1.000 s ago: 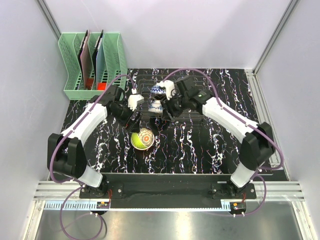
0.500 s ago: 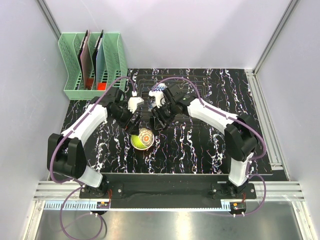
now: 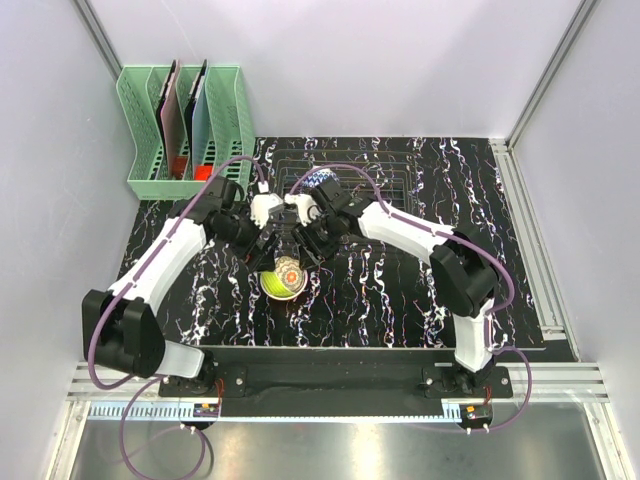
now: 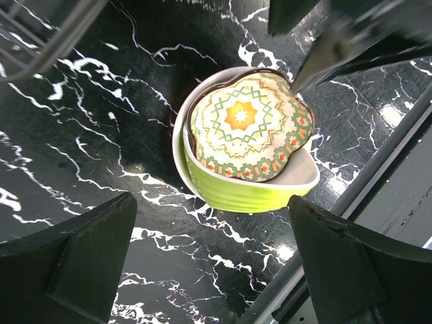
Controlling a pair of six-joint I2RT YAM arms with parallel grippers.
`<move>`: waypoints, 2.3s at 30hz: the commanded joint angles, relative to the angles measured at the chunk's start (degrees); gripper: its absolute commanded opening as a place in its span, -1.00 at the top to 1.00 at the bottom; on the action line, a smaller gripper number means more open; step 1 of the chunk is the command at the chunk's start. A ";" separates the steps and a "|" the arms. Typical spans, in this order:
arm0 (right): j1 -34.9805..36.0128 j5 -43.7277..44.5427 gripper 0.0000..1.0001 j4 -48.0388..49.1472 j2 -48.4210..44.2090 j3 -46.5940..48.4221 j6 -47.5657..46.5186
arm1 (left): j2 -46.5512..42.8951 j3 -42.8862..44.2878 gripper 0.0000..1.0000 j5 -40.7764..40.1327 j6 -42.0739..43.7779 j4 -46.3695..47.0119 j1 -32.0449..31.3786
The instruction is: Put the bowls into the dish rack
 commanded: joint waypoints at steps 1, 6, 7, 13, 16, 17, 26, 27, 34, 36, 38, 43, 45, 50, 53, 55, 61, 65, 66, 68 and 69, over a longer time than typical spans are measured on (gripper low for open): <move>1.40 -1.25 -0.03 1.44 0.60 3.07 0.75 | -3.67 0.46 -0.98 1.57 0.44 1.35 0.66; 2.28 0.32 0.03 1.35 2.01 3.51 0.57 | -4.46 0.20 -0.98 2.19 0.70 1.53 1.10; 2.46 0.68 0.04 1.35 2.27 3.60 0.49 | -4.46 0.02 -0.98 2.37 0.70 1.53 1.27; 3.25 2.52 0.13 1.26 3.86 4.92 0.49 | -4.82 -0.33 -0.98 2.54 0.97 1.53 1.80; 3.60 4.01 0.29 1.09 4.38 5.44 0.40 | -5.17 -0.33 -0.98 2.72 1.06 1.53 2.24; 3.60 4.37 0.34 1.00 4.56 5.53 0.40 | -5.25 -0.42 -0.98 2.81 1.14 1.53 2.24; 3.78 11.83 0.95 0.73 1.84 5.97 -0.04 | -5.43 -1.65 -0.98 3.42 1.14 2.32 2.95; 3.78 12.36 0.98 0.65 1.66 5.97 -0.39 | -5.43 -1.65 -0.98 3.68 1.06 2.32 3.03; 3.78 17.11 1.00 0.56 -0.97 6.85 -2.06 | -5.87 -1.56 -0.98 3.86 1.49 2.41 3.12; 3.87 18.52 1.00 0.56 -1.50 7.38 -2.67 | -5.96 -1.47 -0.98 4.21 1.84 2.32 3.12; 3.78 19.13 1.00 0.56 -2.38 7.73 -3.03 | -6.05 -1.39 -0.98 4.56 1.93 2.58 3.12; 3.87 19.75 1.00 0.21 -3.35 8.17 -3.64 | -5.70 -1.38 -0.98 5.36 1.76 2.58 3.21; 3.87 20.19 1.00 0.12 -3.52 8.43 -3.91 | -5.69 -1.38 -0.98 5.88 1.76 2.76 3.12; 3.87 24.31 1.00 0.12 -4.58 9.31 -5.75 | -5.96 -1.12 -0.98 10.43 3.42 2.93 3.21; 3.78 26.78 1.00 0.03 -5.54 9.66 -6.81 | -4.47 0.10 -0.98 12.55 3.96 3.63 3.21; 3.87 27.05 1.00 0.03 -6.60 9.58 -7.51 | -2.98 1.51 -0.98 14.05 3.69 4.68 3.21; 3.87 28.81 1.00 0.03 -8.88 9.23 -8.13 | 1.07 3.62 -0.98 16.08 1.59 9.52 3.12; 3.87 27.84 1.00 -0.06 -10.20 9.05 -7.78 | 2.13 2.57 -0.98 15.20 -0.08 15.40 3.21; 3.87 27.58 1.00 0.03 -10.64 8.96 -7.69 | 2.39 2.05 -0.98 14.94 -1.31 17.68 3.21; 3.87 27.49 1.00 -0.14 -10.99 8.87 -7.69 | 2.74 2.04 -0.98 14.94 -2.19 19.10 3.21; 3.87 27.49 1.00 -0.14 -11.43 8.79 -7.51 | 3.00 2.04 -0.97 15.11 -3.07 20.41 3.21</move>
